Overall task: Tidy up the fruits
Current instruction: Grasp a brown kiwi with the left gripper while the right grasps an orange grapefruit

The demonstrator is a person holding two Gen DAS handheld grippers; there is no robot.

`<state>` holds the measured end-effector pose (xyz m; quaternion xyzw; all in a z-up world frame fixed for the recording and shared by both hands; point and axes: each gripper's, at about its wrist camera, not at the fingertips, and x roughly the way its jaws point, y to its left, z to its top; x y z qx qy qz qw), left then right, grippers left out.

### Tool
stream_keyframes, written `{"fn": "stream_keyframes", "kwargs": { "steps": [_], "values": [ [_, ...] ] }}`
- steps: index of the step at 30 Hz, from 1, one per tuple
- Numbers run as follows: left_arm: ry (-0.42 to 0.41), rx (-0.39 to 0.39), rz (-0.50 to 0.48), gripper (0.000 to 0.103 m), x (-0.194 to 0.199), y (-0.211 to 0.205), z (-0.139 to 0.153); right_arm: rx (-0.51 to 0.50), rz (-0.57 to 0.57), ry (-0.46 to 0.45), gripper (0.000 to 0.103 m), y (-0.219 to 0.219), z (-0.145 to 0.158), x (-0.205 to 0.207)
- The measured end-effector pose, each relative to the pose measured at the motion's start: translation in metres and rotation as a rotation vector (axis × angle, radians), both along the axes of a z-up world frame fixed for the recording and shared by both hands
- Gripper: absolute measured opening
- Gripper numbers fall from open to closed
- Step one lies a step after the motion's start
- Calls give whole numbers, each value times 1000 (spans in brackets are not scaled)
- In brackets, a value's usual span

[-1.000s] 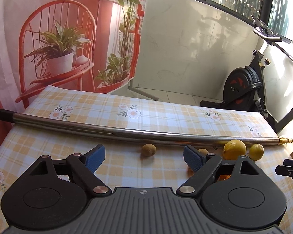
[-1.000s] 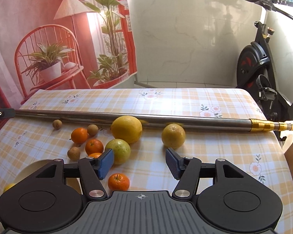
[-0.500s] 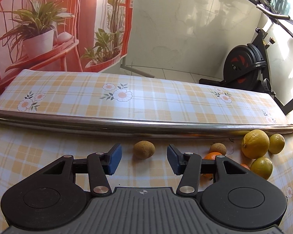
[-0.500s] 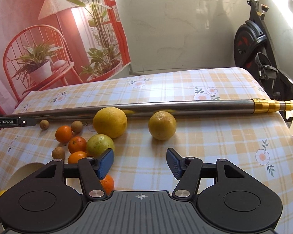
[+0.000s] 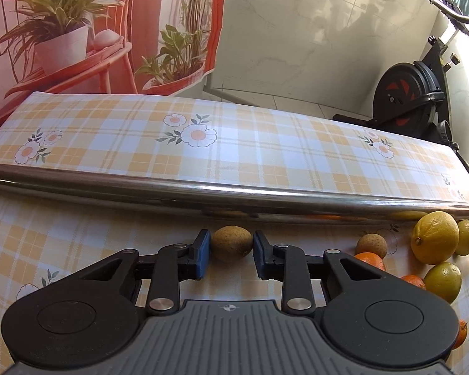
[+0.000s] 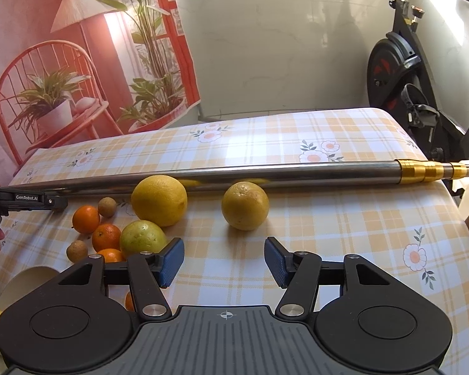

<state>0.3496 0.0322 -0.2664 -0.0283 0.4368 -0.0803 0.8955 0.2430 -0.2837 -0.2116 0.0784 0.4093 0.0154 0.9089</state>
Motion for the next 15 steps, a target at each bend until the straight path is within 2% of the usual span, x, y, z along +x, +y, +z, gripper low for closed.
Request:
{"fn": "stream_keyframes", "kwargs": {
  "steps": [2,10,15],
  "values": [
    [1,-25,-9,31,-2,2,1,-1,0,2,54,-1,-1,2],
    [-35,-48,-41,31,-23,6,19,-27,5,-16,54,-4,-4,14],
    [-59,-68,-59,31,-42,9,34,-71,-2,-27,50,-7,-10,36]
  ]
}}
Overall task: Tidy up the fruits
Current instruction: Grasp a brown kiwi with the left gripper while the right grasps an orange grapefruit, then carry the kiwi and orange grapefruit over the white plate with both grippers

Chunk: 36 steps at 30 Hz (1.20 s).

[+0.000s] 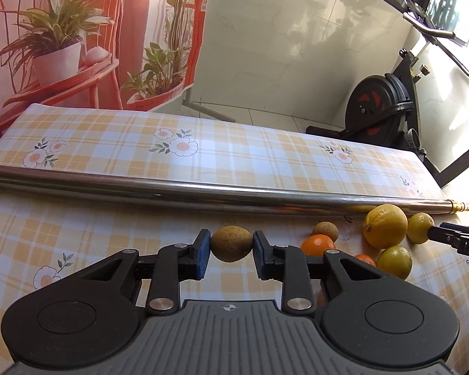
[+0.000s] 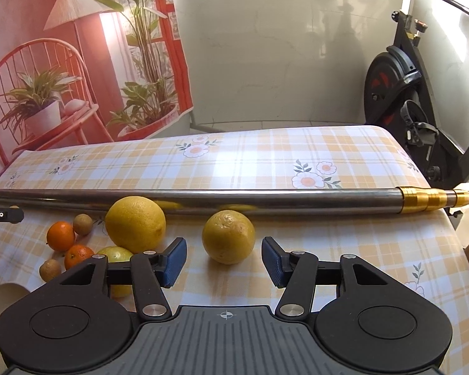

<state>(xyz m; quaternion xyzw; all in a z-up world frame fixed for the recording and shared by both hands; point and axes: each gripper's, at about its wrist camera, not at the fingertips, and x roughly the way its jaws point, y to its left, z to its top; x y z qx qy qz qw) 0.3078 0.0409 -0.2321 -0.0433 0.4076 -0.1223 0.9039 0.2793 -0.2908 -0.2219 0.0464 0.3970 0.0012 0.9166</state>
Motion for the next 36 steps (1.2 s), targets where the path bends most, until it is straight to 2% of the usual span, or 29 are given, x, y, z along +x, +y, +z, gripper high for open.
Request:
{"fn": "stream_keyframes", "kwargs": {
  "steps": [9,16,27,36],
  "values": [
    [-17,-36,-15,31,-27,4,16,-5,-5,50,45,-1,-21,31],
    [-24,-30,-42,31,-48,0,24,-15,-10,63,42,4,-21,30],
    [-32,-41,-76,31,-79,5,35,46,-9,7,42,16,11,-23],
    [-8,-12,-112,31,-105,16,35,76,77,-19,42,48,33,-70]
  ]
}}
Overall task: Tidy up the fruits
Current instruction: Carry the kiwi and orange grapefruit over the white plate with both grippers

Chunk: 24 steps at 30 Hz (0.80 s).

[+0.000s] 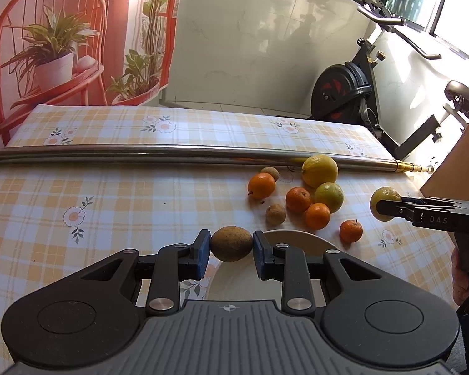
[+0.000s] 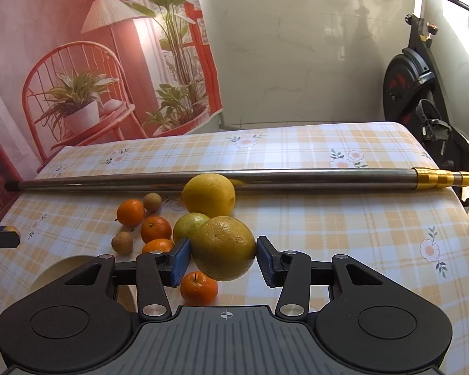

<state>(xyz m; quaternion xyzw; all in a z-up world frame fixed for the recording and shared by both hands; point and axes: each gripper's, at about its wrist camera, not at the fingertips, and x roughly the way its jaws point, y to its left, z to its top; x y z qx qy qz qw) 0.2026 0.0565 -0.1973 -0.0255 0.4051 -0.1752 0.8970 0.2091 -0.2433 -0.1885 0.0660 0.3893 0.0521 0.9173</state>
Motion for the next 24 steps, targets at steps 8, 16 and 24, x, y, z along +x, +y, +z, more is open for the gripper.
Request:
{"fn": "stream_keyframes", "kwargs": {
  "steps": [8,16,24],
  "values": [
    [30,26,-21,31,-8,4,-11,3,132,27,42,47,1,-23],
    [20,54,-19,31,-7,-7,-24,-15,230,67,42,85,-5,-24],
    [18,88,-25,31,-7,-13,-35,-33,258,122,42,101,-20,-26]
  ]
}}
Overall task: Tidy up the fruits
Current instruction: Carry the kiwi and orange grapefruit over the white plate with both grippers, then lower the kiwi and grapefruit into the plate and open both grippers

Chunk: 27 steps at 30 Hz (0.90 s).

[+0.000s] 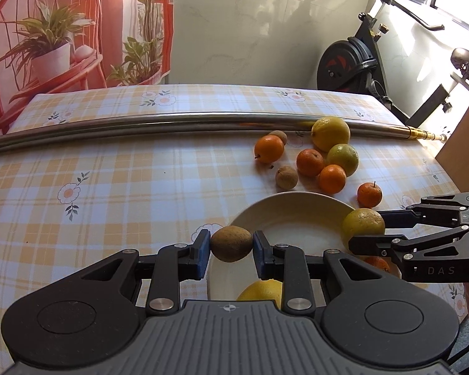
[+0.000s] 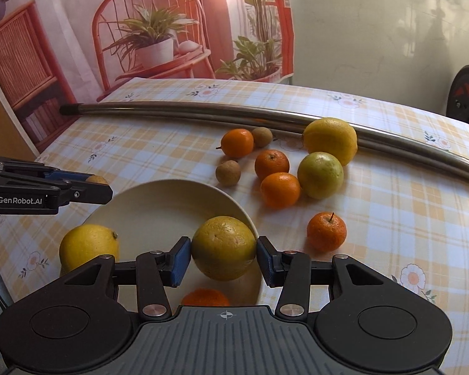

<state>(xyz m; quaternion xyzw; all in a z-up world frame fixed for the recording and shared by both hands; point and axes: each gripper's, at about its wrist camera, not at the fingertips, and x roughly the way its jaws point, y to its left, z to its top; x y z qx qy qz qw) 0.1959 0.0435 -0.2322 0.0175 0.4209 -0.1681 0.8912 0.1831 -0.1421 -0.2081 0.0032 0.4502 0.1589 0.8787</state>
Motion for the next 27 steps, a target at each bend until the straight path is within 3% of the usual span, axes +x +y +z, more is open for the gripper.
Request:
{"fn": "stream_keyframes", "kwargs": {
  "steps": [11,27],
  "values": [
    [7,41,-33,31,-4,-6,-8,-34,15,27,42,6,-8,1],
    [37,37,-16,31,-1,-7,-11,-38,17,42,43,5,-6,1]
  ]
}}
